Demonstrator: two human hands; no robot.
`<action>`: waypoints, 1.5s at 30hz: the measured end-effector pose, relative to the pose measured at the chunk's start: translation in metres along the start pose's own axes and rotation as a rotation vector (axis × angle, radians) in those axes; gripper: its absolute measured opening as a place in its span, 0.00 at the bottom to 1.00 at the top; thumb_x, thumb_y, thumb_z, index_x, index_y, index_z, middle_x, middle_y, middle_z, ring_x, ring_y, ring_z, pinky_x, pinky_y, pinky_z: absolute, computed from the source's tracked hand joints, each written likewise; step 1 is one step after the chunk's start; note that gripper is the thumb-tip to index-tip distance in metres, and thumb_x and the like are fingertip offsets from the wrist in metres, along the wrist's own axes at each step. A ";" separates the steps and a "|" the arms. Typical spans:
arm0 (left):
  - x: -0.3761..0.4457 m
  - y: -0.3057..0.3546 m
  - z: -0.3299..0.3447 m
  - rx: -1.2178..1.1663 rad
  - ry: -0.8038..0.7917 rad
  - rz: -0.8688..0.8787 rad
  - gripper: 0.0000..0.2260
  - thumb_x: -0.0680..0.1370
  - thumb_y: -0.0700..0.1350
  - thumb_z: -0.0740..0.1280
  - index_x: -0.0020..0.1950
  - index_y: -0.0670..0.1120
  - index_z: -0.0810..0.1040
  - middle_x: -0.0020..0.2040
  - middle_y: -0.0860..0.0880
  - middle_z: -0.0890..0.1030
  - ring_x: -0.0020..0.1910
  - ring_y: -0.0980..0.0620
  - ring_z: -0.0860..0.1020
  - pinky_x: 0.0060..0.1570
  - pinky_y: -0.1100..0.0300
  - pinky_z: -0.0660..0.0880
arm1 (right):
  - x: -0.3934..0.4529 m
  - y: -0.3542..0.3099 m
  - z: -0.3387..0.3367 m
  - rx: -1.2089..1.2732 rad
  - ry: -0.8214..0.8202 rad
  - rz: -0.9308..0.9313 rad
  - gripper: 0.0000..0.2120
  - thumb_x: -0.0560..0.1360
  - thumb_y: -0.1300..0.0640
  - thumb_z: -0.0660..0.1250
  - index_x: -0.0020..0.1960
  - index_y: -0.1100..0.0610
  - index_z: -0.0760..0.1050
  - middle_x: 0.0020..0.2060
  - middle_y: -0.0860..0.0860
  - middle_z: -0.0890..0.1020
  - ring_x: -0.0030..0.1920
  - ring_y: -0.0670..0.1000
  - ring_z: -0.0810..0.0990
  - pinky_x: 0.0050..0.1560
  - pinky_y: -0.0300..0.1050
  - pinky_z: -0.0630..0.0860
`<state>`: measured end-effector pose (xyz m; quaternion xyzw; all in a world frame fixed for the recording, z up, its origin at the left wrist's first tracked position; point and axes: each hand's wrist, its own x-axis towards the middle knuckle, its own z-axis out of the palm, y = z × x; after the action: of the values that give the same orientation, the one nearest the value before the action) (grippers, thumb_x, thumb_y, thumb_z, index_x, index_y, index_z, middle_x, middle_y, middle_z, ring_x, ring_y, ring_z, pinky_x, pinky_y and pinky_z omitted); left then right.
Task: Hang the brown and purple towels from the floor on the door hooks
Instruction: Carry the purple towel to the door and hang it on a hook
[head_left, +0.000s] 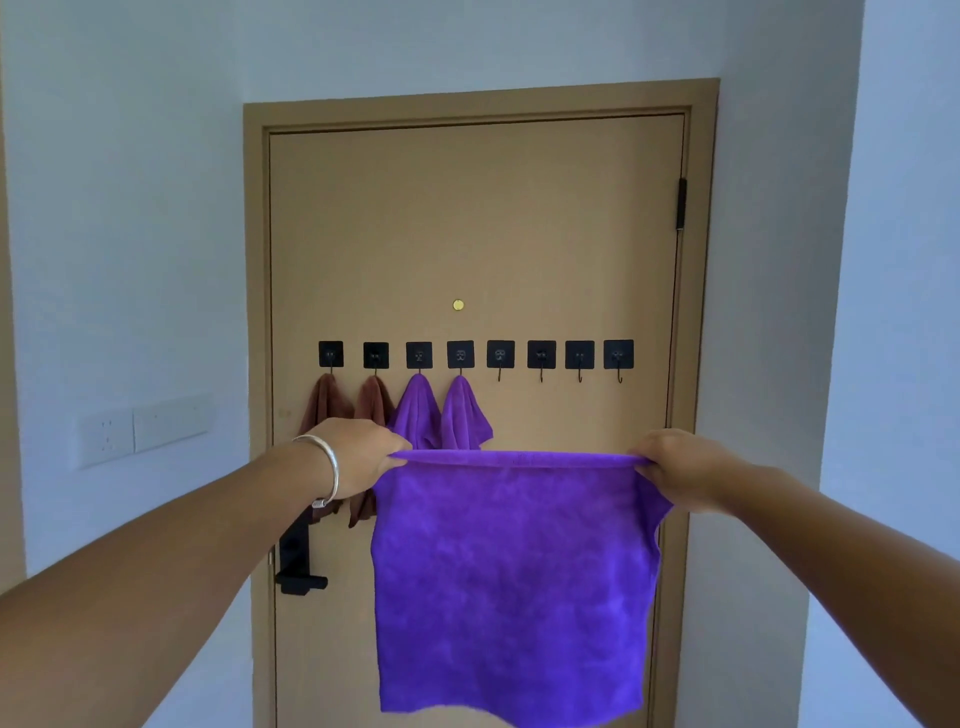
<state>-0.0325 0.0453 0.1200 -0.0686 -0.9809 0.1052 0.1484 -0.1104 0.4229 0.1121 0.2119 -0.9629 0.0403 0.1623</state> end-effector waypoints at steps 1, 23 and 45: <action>0.011 0.001 0.003 -0.005 -0.007 -0.005 0.11 0.83 0.53 0.54 0.48 0.55 0.75 0.43 0.54 0.80 0.43 0.55 0.78 0.49 0.56 0.77 | 0.009 0.005 0.003 0.009 -0.005 0.004 0.14 0.82 0.55 0.55 0.40 0.48 0.74 0.40 0.46 0.77 0.41 0.46 0.76 0.40 0.39 0.73; 0.220 -0.069 0.074 -0.087 0.226 0.122 0.28 0.75 0.34 0.55 0.63 0.66 0.69 0.48 0.54 0.79 0.40 0.51 0.76 0.44 0.53 0.76 | 0.217 0.025 0.068 0.130 0.178 0.034 0.15 0.77 0.66 0.52 0.44 0.55 0.77 0.43 0.50 0.79 0.43 0.52 0.77 0.45 0.49 0.77; 0.378 -0.089 0.107 0.045 0.208 0.074 0.37 0.75 0.34 0.56 0.76 0.64 0.50 0.58 0.51 0.69 0.48 0.45 0.74 0.40 0.57 0.66 | 0.371 0.003 0.102 -0.448 0.223 -0.110 0.31 0.78 0.58 0.61 0.76 0.47 0.51 0.60 0.53 0.66 0.59 0.56 0.68 0.49 0.50 0.74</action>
<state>-0.4322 0.0016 0.1445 -0.1121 -0.9544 0.1249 0.2469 -0.4603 0.2642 0.1384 0.2169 -0.9110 -0.1598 0.3123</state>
